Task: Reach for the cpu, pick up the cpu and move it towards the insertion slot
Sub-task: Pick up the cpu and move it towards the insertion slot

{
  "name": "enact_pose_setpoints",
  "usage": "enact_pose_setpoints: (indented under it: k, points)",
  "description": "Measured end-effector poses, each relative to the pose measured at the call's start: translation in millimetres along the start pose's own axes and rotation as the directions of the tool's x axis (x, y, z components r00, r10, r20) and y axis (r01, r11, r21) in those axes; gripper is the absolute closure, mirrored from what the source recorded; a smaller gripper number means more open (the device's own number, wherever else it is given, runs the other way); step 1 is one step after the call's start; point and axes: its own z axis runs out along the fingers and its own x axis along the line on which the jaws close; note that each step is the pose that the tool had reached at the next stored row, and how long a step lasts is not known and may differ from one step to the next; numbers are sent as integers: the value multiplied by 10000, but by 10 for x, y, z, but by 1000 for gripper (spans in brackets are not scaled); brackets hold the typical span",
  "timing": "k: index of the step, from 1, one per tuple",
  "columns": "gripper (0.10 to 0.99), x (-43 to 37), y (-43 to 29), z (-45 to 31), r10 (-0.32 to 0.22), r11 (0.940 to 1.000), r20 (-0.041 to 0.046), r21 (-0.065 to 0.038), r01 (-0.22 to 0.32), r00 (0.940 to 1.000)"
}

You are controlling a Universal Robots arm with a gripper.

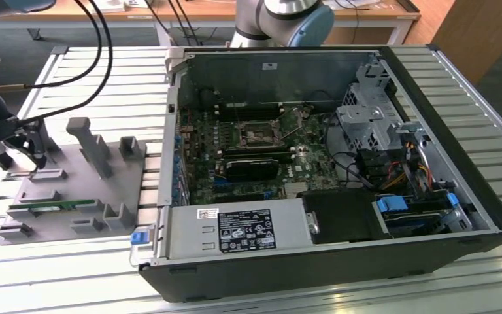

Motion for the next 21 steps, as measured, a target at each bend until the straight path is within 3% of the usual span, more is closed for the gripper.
enact_pose_setpoints:
  k: [21]
  points:
    - [541, 1, 23, -251, 0, 10000, -1, 16, 0, 10000]
